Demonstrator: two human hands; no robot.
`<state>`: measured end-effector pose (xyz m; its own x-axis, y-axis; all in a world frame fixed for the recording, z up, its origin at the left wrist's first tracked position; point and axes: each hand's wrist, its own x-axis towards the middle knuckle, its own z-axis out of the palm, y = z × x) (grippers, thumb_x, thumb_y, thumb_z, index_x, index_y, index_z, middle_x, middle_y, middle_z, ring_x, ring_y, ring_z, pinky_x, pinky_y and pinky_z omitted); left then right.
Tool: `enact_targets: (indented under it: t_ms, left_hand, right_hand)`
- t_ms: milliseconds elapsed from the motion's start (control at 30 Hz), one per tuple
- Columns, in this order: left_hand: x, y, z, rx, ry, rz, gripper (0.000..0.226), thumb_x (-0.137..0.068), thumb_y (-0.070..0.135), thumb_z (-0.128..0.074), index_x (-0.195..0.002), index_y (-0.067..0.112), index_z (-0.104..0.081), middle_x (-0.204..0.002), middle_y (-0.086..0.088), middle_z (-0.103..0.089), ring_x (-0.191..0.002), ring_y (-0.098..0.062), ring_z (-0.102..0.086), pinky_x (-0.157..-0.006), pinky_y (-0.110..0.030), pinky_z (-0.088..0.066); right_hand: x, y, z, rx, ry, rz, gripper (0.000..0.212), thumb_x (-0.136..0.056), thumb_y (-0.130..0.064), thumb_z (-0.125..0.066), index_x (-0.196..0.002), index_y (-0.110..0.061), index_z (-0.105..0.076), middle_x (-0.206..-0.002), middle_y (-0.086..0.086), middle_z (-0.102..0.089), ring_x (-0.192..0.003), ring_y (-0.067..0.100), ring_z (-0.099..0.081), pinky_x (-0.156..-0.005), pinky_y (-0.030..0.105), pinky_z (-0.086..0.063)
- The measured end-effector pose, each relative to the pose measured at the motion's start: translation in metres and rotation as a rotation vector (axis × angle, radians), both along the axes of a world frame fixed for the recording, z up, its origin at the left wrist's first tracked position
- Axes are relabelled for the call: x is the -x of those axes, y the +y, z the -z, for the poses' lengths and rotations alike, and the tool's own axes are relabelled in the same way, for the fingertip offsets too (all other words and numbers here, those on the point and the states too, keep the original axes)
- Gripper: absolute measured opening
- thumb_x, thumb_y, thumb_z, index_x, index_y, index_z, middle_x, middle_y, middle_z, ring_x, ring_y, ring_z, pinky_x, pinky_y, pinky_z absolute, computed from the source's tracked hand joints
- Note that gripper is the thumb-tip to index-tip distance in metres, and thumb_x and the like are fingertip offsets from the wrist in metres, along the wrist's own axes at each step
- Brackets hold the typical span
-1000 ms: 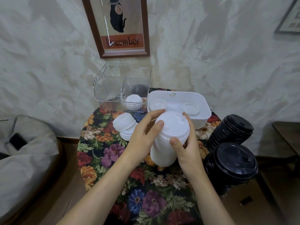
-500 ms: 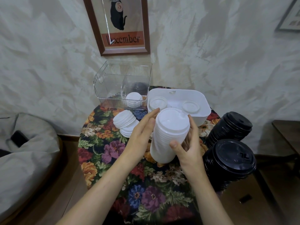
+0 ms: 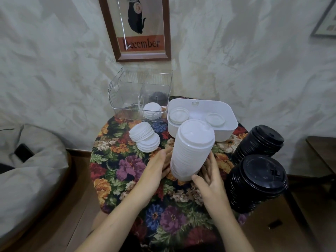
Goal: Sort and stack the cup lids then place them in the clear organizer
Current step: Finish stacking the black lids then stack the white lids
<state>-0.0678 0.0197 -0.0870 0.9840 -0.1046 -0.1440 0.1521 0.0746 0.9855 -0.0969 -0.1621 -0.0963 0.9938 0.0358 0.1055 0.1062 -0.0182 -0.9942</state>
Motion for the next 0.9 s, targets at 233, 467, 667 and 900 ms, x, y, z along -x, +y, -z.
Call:
enact_targets:
  t_ms: [233, 467, 667, 900]
  left_hand:
    - [0.0, -0.007, -0.005, 0.011, 0.004, -0.001, 0.035, -0.11, 0.048, -0.035, -0.132, 0.04, -0.062, -0.127, 0.024, -0.07, -0.122, 0.007, -0.061, -0.101, -0.018, -0.05]
    - [-0.007, -0.02, -0.006, 0.022, -0.005, -0.037, 0.034, -0.112, 0.036, -0.038, -0.133, 0.03, -0.065, -0.131, 0.015, -0.07, -0.123, 0.0, -0.063, -0.105, -0.027, -0.051]
    - [-0.015, -0.027, -0.007, -0.004, -0.01, -0.044, 0.03, -0.112, 0.028, -0.044, -0.134, 0.027, -0.065, -0.131, 0.012, -0.07, -0.122, -0.001, -0.064, -0.107, -0.032, -0.051]
    - [-0.019, -0.037, -0.009, -0.008, -0.03, -0.034, 0.026, -0.112, 0.02, -0.044, -0.124, 0.029, -0.066, -0.126, 0.014, -0.067, -0.111, 0.006, -0.066, -0.095, -0.019, -0.053]
  right_hand:
    - [-0.007, 0.006, -0.002, 0.059, -0.01, 0.087, 0.089, -0.082, -0.047, -0.069, -0.161, -0.036, -0.028, -0.158, -0.019, -0.042, -0.145, -0.001, -0.04, -0.122, 0.04, -0.038]
    - [-0.017, 0.003, -0.008, 0.062, 0.006, 0.161, 0.084, -0.083, -0.032, -0.066, -0.16, -0.033, -0.032, -0.153, -0.019, -0.047, -0.138, -0.006, -0.045, -0.117, 0.032, -0.041]
    - [-0.026, 0.001, -0.007, 0.072, 0.006, 0.199, 0.083, -0.083, -0.03, -0.065, -0.16, -0.03, -0.032, -0.153, -0.016, -0.048, -0.137, -0.005, -0.046, -0.111, 0.022, -0.042]
    - [-0.024, 0.001, -0.008, 0.075, -0.001, 0.234, 0.092, -0.08, -0.036, -0.061, -0.164, -0.029, -0.023, -0.159, -0.01, -0.041, -0.141, 0.002, -0.039, -0.098, 0.003, -0.034]
